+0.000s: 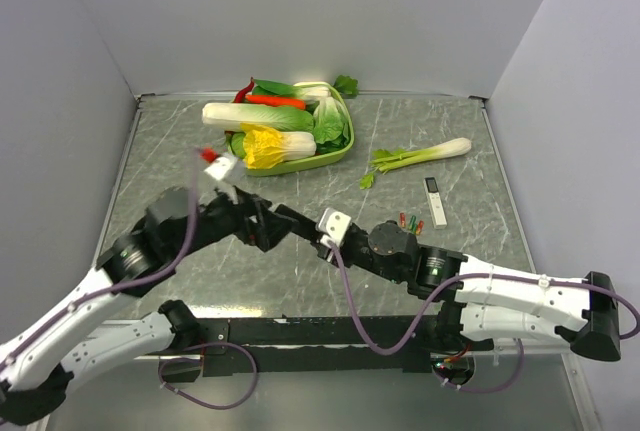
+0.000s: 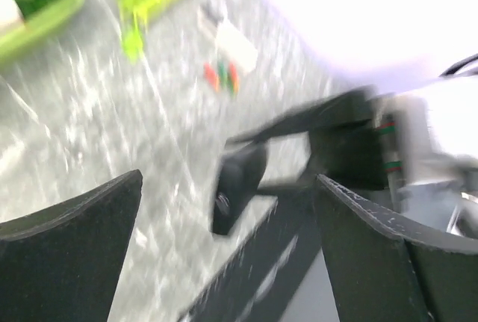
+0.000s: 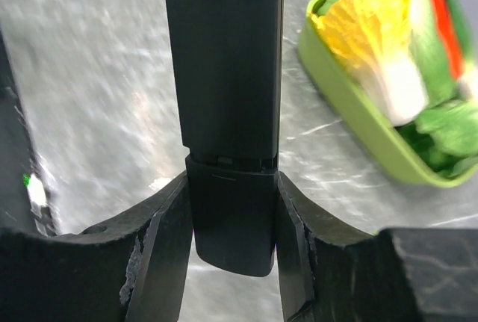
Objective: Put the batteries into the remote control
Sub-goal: Adjust the remote control.
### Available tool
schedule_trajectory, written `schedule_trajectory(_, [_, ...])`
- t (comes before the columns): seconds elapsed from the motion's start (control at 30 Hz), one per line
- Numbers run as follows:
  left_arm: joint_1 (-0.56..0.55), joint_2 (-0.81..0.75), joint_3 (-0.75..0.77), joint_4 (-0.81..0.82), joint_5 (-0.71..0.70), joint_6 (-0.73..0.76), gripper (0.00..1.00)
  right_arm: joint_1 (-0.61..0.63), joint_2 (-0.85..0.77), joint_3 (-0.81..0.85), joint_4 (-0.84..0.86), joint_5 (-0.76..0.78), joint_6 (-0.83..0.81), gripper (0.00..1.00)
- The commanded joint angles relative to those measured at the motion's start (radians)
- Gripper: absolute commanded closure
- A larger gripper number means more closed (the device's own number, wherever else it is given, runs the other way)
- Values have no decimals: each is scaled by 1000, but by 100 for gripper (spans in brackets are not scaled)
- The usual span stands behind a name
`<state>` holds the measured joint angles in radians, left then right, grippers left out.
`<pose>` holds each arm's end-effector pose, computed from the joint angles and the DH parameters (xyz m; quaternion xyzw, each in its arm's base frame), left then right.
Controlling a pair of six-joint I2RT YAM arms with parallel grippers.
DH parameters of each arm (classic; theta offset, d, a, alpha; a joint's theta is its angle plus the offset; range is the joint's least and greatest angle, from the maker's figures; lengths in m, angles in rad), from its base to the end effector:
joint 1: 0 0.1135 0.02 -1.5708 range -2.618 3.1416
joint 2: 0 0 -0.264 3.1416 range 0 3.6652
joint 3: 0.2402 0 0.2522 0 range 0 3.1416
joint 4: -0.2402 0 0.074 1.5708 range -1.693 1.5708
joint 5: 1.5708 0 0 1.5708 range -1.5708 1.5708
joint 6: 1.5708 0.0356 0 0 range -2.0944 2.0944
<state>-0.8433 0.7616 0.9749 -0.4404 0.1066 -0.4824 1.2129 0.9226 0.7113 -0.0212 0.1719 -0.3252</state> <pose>0.1051 -0.1237 0.3815 0.1729 0.7629 -0.4153 0.4643 0.0824 0.2028 0.3061 -0.5052 0.5986 0.2046 0.5871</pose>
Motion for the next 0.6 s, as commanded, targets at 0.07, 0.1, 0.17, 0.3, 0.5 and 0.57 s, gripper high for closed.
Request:
schedule_trajectory(0.07, [3, -166, -178, 297, -166, -148, 1, 0, 61, 24, 165, 64, 440, 100])
schedule_trajectory(0.1, [3, -173, -195, 319, -156, -157, 1, 0, 71, 13, 197, 64, 507, 100])
schedule_trajectory(0.17, [3, -179, -235, 348, -142, -182, 1, -1, 88, 10, 217, 61, 551, 100])
schedule_trajectory(0.3, [3, -150, -283, 405, -160, -216, 1, 0, 134, 16, 242, 44, 606, 100])
schedule_trajectory(0.5, [3, -87, -361, 515, -222, -268, 3, -1, 156, 33, 218, 38, 618, 100])
schedule_trajectory(0.57, [3, -78, -387, 551, -225, -283, 11, 0, 160, 31, 211, 40, 624, 100])
